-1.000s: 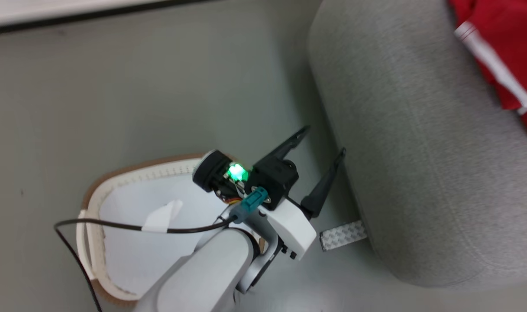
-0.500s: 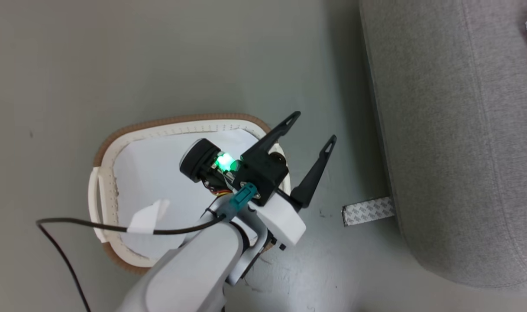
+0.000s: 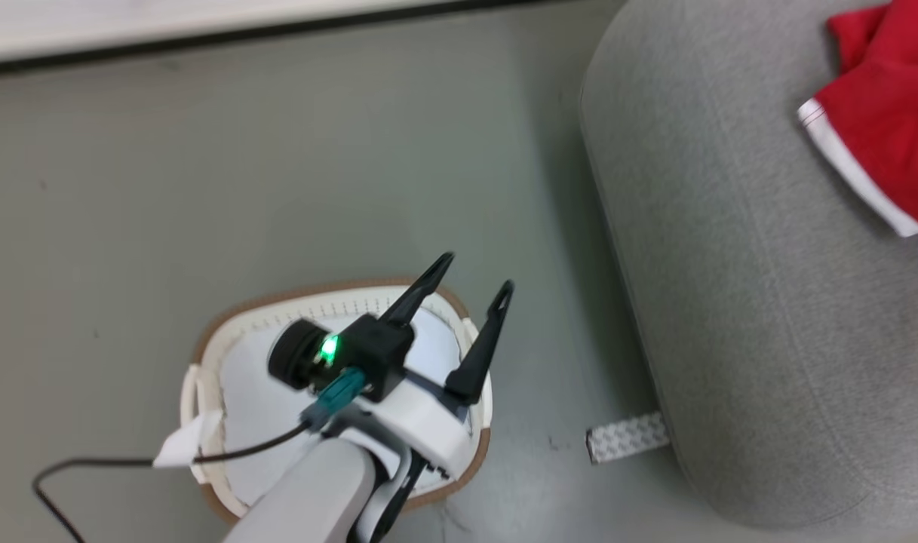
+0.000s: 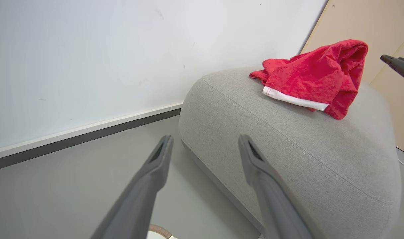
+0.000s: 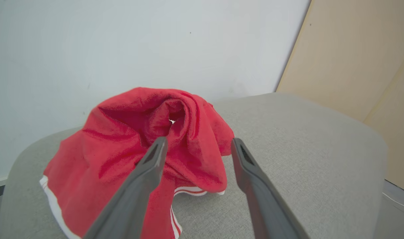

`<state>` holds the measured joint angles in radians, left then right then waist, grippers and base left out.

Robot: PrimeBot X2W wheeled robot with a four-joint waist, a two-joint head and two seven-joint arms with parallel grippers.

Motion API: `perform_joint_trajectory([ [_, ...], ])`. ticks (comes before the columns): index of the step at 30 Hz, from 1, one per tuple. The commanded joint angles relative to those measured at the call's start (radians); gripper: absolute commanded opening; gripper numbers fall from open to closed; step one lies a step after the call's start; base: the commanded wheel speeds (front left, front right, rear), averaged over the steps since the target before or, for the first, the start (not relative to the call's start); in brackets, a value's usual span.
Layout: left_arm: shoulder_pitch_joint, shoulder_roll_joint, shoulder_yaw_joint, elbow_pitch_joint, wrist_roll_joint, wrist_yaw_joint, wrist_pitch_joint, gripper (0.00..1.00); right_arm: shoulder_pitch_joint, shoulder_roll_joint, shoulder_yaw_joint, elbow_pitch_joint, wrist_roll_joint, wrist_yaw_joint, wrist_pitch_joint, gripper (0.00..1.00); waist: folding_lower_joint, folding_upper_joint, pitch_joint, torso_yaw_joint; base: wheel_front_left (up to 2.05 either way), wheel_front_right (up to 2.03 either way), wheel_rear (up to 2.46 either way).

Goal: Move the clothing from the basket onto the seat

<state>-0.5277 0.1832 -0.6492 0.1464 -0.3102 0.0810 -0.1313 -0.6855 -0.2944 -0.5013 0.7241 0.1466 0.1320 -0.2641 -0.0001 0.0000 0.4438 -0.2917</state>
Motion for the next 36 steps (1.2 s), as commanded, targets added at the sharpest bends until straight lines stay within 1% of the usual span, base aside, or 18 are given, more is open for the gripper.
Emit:
perform_joint_trajectory([
  [1,0.038,0.01,0.015,0.009,-0.022,0.007,-0.026,1.0,0.059,0.006,0.018,-0.059,0.0,-0.002,0.0,1.0,0.0001,0.0,-0.087,0.004,0.0,0.0,0.0],
  [3,0.069,0.014,0.03,0.019,-0.037,0.02,-0.054,1.0,0.122,0.019,0.036,-0.138,-0.019,-0.003,0.0,1.0,0.0001,0.0,-0.129,0.013,0.0,0.0,0.0],
  [6,0.12,0.021,0.06,0.032,-0.052,0.047,-0.088,1.0,0.212,0.065,0.066,-0.255,-0.037,-0.002,0.0,1.0,0.0001,0.0,-0.185,0.03,0.0,0.0,0.0],
  [7,0.12,0.021,0.06,0.032,-0.052,0.047,-0.088,1.0,0.212,0.065,0.066,-0.255,-0.037,-0.002,0.0,1.0,0.0001,0.0,-0.185,0.03,0.0,0.0,0.0],
  [11,0.194,0.03,0.107,0.063,-0.072,0.082,-0.119,1.0,0.336,0.12,0.123,-0.372,-0.056,-0.003,0.0,1.0,0.0001,0.0,-0.259,0.065,0.0,0.0,0.0],
  [14,0.254,0.025,0.145,0.094,-0.11,0.089,-0.127,1.0,0.426,0.165,0.173,-0.426,-0.047,-0.002,0.0,1.0,0.0001,0.0,-0.312,0.097,0.0,0.0,0.0],
  [15,0.292,0.029,0.159,0.114,-0.122,0.077,-0.132,1.0,0.482,0.186,0.208,-0.45,-0.036,-0.003,0.0,1.0,0.0001,0.0,-0.344,0.115,0.0,0.0,0.0],
  [18,0.342,0.03,0.192,0.132,-0.134,0.077,-0.133,1.0,0.56,0.21,0.265,-0.472,-0.022,-0.003,0.0,1.0,0.0001,0.0,-0.385,0.138,0.0,0.0,0.0],
  [20,0.374,0.023,0.232,0.122,-0.127,0.082,-0.133,1.0,0.598,0.221,0.296,-0.488,-0.029,-0.003,0.0,1.0,0.0001,0.0,-0.403,0.149,0.0,0.0,0.0],
  [22,0.411,0.019,0.27,0.122,-0.11,0.082,-0.133,1.0,0.632,0.229,0.322,-0.491,-0.028,-0.003,0.0,1.0,0.0001,0.0,-0.421,0.157,0.0,0.0,0.0],
  [28,0.486,-0.011,0.37,0.13,-0.034,0.073,-0.133,1.0,0.701,0.241,0.384,-0.494,-0.075,-0.003,0.0,1.0,0.0001,0.0,-0.453,0.175,0.0,0.0,0.0],
  [30,0.507,-0.03,0.396,0.151,-0.031,0.055,-0.133,1.0,0.714,0.242,0.391,-0.492,-0.077,-0.002,0.0,1.0,0.0001,0.0,-0.466,0.179,0.0,0.0,0.0],
  [34,0.534,-0.05,0.442,0.177,-0.008,0.022,-0.133,1.0,0.739,0.243,0.408,-0.481,-0.053,-0.003,0.0,1.0,0.0001,0.0,-0.487,0.187,0.0,0.0,0.0],
  [36,0.542,-0.061,0.464,0.185,0.006,0.012,-0.133,1.0,0.744,0.243,0.413,-0.479,-0.049,-0.002,0.0,1.0,0.0001,0.0,-0.493,0.188,0.0,0.0,0.0],
])
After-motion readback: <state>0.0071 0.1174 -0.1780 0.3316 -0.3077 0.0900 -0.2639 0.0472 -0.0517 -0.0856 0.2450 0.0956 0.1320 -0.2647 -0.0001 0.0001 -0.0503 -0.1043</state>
